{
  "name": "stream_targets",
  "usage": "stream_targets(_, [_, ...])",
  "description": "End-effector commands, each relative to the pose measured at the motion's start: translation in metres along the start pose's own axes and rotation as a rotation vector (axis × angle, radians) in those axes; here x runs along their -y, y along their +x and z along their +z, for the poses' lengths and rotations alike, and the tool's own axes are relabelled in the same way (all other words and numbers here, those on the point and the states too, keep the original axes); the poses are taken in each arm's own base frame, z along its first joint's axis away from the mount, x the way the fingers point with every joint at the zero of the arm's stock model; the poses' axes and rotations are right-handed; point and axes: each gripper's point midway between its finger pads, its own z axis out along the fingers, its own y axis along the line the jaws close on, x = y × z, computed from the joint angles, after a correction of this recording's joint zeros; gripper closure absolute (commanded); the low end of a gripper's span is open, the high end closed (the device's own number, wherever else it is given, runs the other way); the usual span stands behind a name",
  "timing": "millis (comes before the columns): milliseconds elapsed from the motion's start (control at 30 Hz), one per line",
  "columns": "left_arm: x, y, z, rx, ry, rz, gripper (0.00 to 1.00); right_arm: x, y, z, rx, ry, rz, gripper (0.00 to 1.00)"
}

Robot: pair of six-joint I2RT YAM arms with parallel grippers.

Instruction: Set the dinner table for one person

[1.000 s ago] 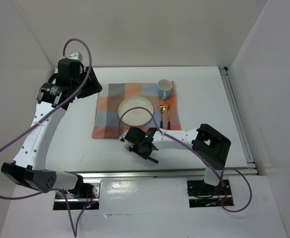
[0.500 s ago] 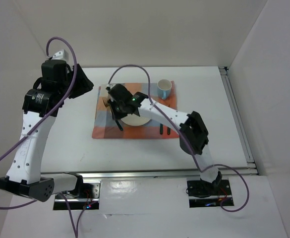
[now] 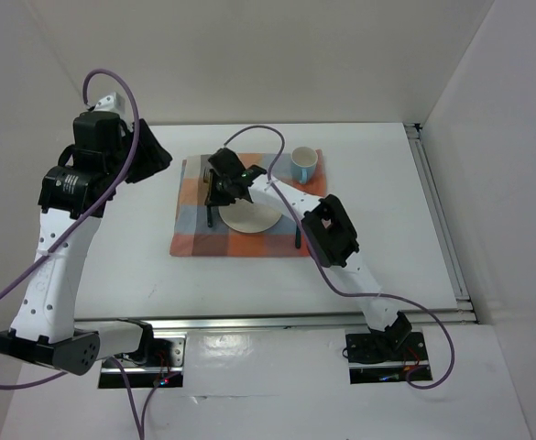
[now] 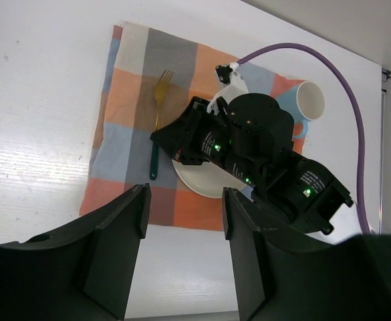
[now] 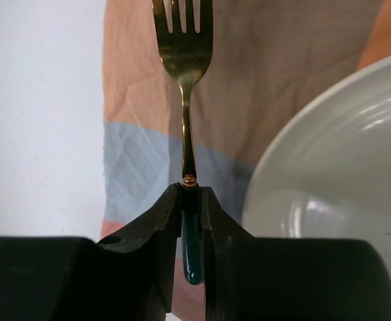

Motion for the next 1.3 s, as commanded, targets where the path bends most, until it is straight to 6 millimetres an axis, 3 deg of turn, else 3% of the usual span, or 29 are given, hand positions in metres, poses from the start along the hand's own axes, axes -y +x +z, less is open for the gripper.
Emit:
stream_targets(0, [0.003, -0.006, -0.012, 0.026, 0.022, -0.013, 0.36, -0.048, -0.027, -0.006, 0.085, -0.144, 0.068, 1.0])
stream_targets(200, [0.0, -0.001, -0.012, 0.016, 0.017, -0.012, 0.36, -0.046, -0.019, 0.007, 0.066, -0.152, 0.139, 0.99])
stream_targets(300, [-0.002, -0.002, -0.011, 0.022, 0.007, -0.013, 0.36, -0.048, -0.02, 0.007, 0.071, -0.159, 0.147, 0.9])
stream_targets(433, [-0.007, 0.001, -0.009, 0.01, -0.009, -0.007, 0.36, -0.044, -0.022, 0.009, 0.087, -0.143, 0.159, 0.57])
stream_targets(567, [-0.007, 0.0, -0.013, 0.018, -0.005, -0.007, 0.36, -0.042, -0.022, 0.009, 0.095, -0.136, 0.16, 0.47])
stream_targets(633, [-0.007, 0.0, -0.013, 0.018, -0.005, -0.007, 0.36, -0.045, -0.023, 0.006, 0.093, -0.15, 0.158, 0.47])
stream_targets(767, [-0.008, -0.001, -0.013, 0.022, -0.013, -0.007, 0.36, -0.053, -0.029, -0.015, 0.111, -0.181, 0.133, 0.46])
stream_targets(800, [-0.008, -0.001, -0.013, 0.022, -0.013, -0.007, 0.36, -0.067, -0.04, -0.033, 0.14, -0.226, 0.115, 0.46])
stream_targets(867, [-0.008, -0.001, -0.013, 0.022, -0.013, -0.007, 0.36, -0.069, -0.043, -0.047, 0.153, -0.235, 0.086, 0.43])
stream_targets(900, [-0.01, -0.002, -0.013, 0.028, -0.022, 0.002, 0.36, -0.08, -0.055, -0.07, 0.186, -0.262, 0.051, 0.36])
stream_targets(967, [-0.013, -0.002, -0.008, 0.025, -0.038, 0.013, 0.36, -0.073, -0.059, -0.086, 0.213, -0.224, 0.019, 0.27])
stream_targets(1000, [-0.022, -0.002, -0.009, 0.028, -0.077, 0.024, 0.35, -0.072, -0.066, -0.111, 0.242, -0.201, -0.029, 0.15])
stream_targets(1067, [-0.038, -0.005, -0.004, 0.033, -0.141, 0.027, 0.35, -0.041, -0.065, -0.124, 0.276, -0.063, -0.066, 0.05])
stream_targets(1100, [-0.047, -0.01, -0.004, 0.05, -0.178, 0.036, 0.32, -0.029, -0.066, -0.149, 0.285, 0.003, -0.093, 0.01])
stream_targets(1133, [-0.054, -0.012, -0.001, 0.05, -0.203, 0.04, 0.31, -0.007, -0.071, -0.16, 0.328, 0.107, -0.096, 0.0])
stream_targets(1167, [-0.058, -0.01, 0.003, 0.05, -0.223, 0.042, 0.31, 0.019, -0.057, -0.162, 0.305, 0.195, -0.116, 0.0])
stream_targets(1200, [-0.071, -0.009, 0.008, 0.049, -0.279, 0.056, 0.29, 0.035, -0.054, -0.188, 0.316, 0.263, -0.118, 0.0])
stream_targets(1233, [-0.075, -0.008, 0.009, 0.049, -0.3, 0.058, 0.28, 0.054, -0.049, -0.2, 0.324, 0.342, -0.116, 0.0])
stream_targets(1267, [-0.082, -0.001, 0.016, 0.026, -0.327, 0.064, 0.26, 0.092, -0.036, -0.208, 0.326, 0.487, -0.124, 0.0])
